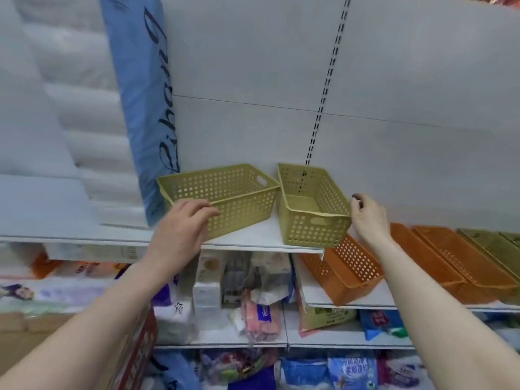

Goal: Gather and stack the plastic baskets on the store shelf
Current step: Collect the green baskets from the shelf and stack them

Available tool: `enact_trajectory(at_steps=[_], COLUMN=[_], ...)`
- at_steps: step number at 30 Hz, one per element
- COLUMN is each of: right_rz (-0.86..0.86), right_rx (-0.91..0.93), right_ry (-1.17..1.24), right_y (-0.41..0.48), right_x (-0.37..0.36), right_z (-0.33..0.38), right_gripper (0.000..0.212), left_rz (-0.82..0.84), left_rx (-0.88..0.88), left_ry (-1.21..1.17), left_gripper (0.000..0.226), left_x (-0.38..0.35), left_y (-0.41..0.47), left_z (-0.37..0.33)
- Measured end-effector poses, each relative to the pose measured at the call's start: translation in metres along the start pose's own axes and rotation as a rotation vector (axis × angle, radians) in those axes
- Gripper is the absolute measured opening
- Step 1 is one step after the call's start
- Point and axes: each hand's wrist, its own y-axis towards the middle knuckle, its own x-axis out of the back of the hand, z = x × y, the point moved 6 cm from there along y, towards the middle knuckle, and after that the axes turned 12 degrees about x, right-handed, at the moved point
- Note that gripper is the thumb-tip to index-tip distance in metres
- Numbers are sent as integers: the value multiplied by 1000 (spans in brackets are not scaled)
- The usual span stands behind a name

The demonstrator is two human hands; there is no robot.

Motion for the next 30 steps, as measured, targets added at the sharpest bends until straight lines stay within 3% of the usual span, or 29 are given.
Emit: enact_trajectory(at_steps=[2,5,11,15,17,19,21,23,26,30], right_rz=[73,142,170,240,281,304,304,267,207,13], right_rx=[-56,-171,-320,-366,-403,-424,-440,-443,-447,-402], right_ry=[43,61,174,133,187,238,255,221,245,407], right_y=[5,6,11,5,-5,-8,-10,-2,21,5], right_x=[-12,-25,-30,-21,-15,-16,-16,-22,-46,9], right_z=[8,12,-20,-24,-11,-5,-12,-43,-132,-69], right_gripper=[45,47,63,38,21,16,16,20,44,29], left_rz=[-23,71,89,142,192,233,148,10,98,174], left_rx=[49,149,19,-62,-82,-67,20,241,589,726], left_ry=[180,266,222,134,118,68,-16,-31,-42,-28], left_gripper=[36,35,22,24,38,58,60,51,45,43], left_x=[-2,-14,-16,-33,-40,-39,-28,-14,-13,-14], left_y=[14,21,13,9,11,14,19,29,40,56], left_z=[14,37,0,-36,-52,-63,-59,-30,25,53])
